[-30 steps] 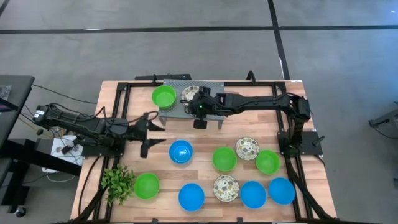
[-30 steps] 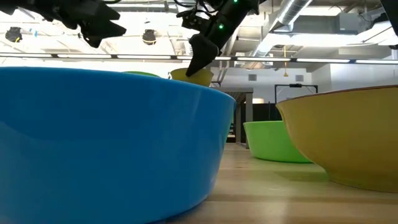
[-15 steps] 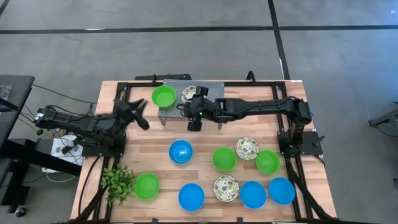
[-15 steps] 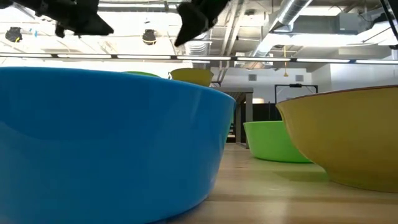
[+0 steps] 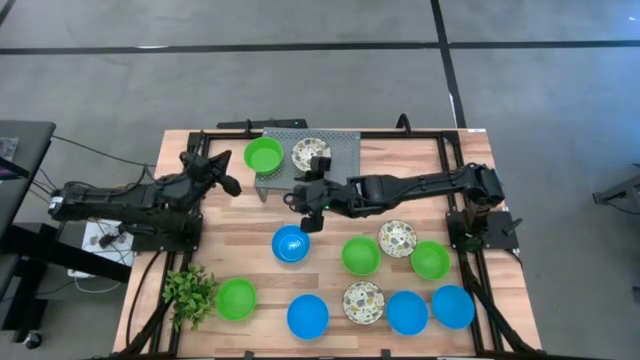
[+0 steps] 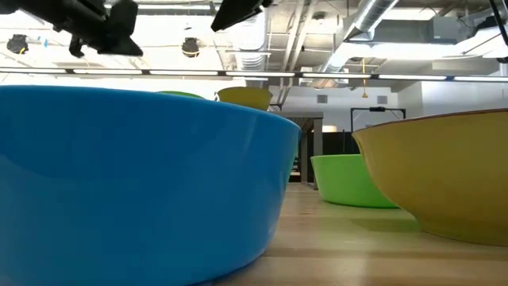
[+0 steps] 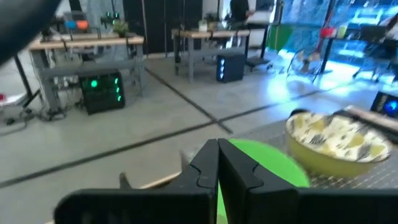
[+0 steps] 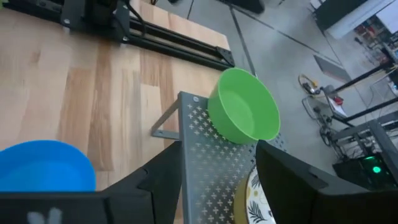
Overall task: Pick & Place Mini bowls
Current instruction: Adjust the green bowl on the shelf
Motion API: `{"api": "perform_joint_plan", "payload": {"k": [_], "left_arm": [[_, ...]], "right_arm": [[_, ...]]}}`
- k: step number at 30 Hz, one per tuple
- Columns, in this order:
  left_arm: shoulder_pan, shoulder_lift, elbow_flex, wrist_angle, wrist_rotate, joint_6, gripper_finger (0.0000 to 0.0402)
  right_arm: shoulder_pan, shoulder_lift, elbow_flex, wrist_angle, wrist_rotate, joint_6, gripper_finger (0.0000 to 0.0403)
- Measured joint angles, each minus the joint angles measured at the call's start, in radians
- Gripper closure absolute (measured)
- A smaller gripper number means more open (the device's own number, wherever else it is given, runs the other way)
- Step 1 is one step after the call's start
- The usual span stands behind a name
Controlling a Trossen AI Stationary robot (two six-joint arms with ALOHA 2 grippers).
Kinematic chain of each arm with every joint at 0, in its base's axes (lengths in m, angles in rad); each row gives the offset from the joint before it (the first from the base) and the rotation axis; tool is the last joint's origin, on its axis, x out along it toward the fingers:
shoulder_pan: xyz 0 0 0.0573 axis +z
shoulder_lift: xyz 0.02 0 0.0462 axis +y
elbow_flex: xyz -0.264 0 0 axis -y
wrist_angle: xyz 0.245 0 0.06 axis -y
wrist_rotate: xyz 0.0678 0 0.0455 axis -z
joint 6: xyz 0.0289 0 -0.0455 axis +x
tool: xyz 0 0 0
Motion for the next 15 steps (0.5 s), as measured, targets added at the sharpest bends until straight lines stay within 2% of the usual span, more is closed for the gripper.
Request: {"api": "perform_joint_plan", "payload": {"k": [5, 11, 15], "left_arm": [[0.157, 0.025, 0.000, -0.073, 0.112, -0.080, 0.0398], [0.315, 0.116, 0.000, -0.087, 0.343, -0.147, 0.0398], [0.372, 0.204, 0.000, -0.088, 0.370, -0.156, 0.0398]], "right_arm": [[0.022, 0.000, 0.000, 0.000, 0.032, 0.000, 0.0222], [0.023, 0.000, 0.000, 0.000, 0.031, -0.001, 0.0222], [0.022, 0.000, 0.000, 0.000, 0.031, 0.000, 0.0222]]}}
